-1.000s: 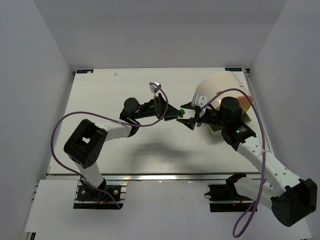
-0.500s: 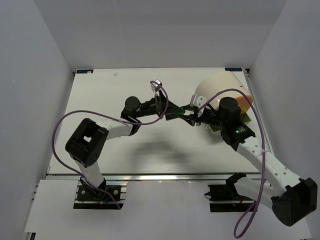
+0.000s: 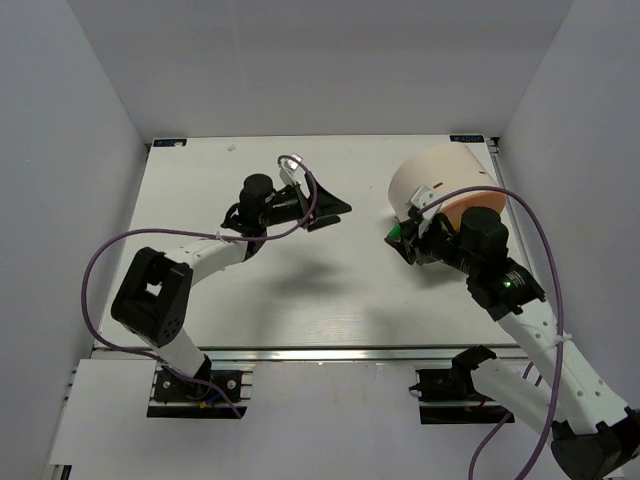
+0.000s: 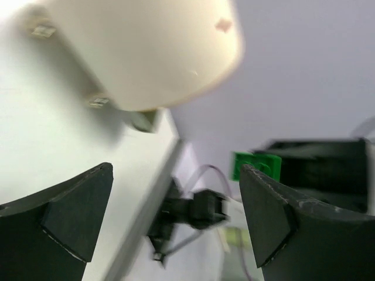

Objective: Sort the legos into containers by color

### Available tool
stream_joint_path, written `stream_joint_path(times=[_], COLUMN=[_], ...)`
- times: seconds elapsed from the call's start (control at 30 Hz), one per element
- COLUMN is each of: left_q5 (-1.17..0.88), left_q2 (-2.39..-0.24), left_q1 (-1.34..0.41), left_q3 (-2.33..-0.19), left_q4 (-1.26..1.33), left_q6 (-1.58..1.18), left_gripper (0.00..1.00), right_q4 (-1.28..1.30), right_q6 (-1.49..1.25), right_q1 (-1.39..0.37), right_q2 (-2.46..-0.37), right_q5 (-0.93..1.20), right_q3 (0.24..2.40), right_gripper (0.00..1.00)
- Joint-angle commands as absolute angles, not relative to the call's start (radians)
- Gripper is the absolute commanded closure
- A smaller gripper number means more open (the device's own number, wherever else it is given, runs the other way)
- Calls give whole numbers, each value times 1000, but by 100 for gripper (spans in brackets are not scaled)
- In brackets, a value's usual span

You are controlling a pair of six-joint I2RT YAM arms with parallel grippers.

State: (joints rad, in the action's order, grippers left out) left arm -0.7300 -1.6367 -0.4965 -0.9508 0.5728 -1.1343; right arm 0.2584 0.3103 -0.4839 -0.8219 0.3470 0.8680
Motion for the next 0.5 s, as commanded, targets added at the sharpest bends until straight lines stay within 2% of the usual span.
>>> stream_joint_path(times=[0.0, 0.13, 0.3, 0.47], left_q5=[-563, -425, -263, -192], left_q2=[-1554, -1517, -1517, -1526], left_q1=[-469, -439, -404, -374], left_q3=[-1043, -1100, -1170, -1209], left_q4=[113, -90, -305, -422], left_q6=[-852, -732, -629, -585], left_gripper=[2, 2, 2, 2], right_q4=[432, 495, 451, 393], right_q6=[198, 173, 129, 120], right_q1=[-469, -431, -400, -371], right_q2=[-769, -736, -726, -732], right_q5=[192, 114, -24, -112], right_q3=[902, 861, 776, 735], right_gripper=[100, 100, 100, 100])
